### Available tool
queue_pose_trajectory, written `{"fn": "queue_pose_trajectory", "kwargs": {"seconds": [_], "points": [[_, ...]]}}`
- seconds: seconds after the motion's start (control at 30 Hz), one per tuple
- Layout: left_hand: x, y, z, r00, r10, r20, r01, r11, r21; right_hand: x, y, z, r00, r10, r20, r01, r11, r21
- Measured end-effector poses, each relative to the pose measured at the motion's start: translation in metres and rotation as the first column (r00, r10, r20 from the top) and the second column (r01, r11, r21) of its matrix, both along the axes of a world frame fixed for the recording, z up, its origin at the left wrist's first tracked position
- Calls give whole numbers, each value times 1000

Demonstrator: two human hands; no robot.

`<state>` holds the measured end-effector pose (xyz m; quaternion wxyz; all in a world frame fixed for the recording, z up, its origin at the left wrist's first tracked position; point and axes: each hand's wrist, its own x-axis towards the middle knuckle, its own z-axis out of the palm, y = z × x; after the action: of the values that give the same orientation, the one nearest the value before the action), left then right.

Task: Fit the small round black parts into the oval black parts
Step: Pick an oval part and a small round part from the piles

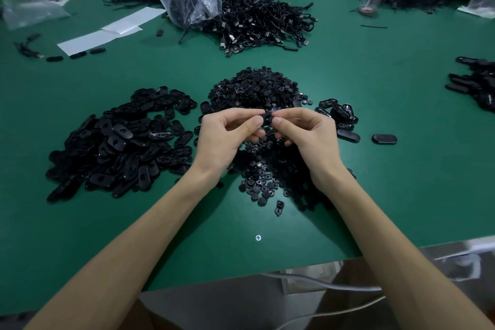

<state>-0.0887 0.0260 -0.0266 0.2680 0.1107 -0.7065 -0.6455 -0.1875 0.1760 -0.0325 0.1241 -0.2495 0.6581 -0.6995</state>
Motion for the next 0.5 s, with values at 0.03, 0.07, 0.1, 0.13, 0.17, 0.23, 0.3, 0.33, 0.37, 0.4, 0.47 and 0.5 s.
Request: {"fn": "queue_pose_trajectory", "kwargs": {"seconds": [0.03,0.07,0.1,0.13,0.17,0.23,0.3,0.33,0.37,0.4,0.47,0.5], "points": [[0,0,0,1000,-1,1,1,1000,-1,0,0,0,1000,0,-6,0,1000,1],[0,1,-1,1000,-4,2,4,1000,-1,1,0,0,1000,-2,-15,2,1000,2],[0,1,-1,1000,-8,4,8,1000,-1,1,-1,0,1000,-4,-26,5,1000,2],[0,2,-1,1000,-14,5,14,1000,0,1,-1,0,999,-9,-38,9,1000,4],[0,3,-1,1000,-22,5,22,1000,4,2,-1,0,998,-14,-54,14,1000,8],[0,5,-1,999,-37,0,37,999,19,3,-2,0,996,-26,-89,29,999,28],[1,5,-1,999,-46,-5,46,998,35,3,-2,1,993,-45,-111,51,998,46],[1,6,0,999,-50,-8,50,998,39,3,-2,1,991,-55,-118,62,997,55],[1,6,0,998,-54,-11,55,998,43,4,-2,1,990,-62,-127,70,995,64],[1,6,0,998,-58,-14,59,997,46,4,-2,2,988,-67,-139,77,995,70],[1,8,0,998,-59,-16,59,997,45,5,-1,2,981,-78,-175,92,993,76],[1,8,0,998,-55,-15,56,998,42,6,-1,3,977,-85,-196,102,991,81]]}}
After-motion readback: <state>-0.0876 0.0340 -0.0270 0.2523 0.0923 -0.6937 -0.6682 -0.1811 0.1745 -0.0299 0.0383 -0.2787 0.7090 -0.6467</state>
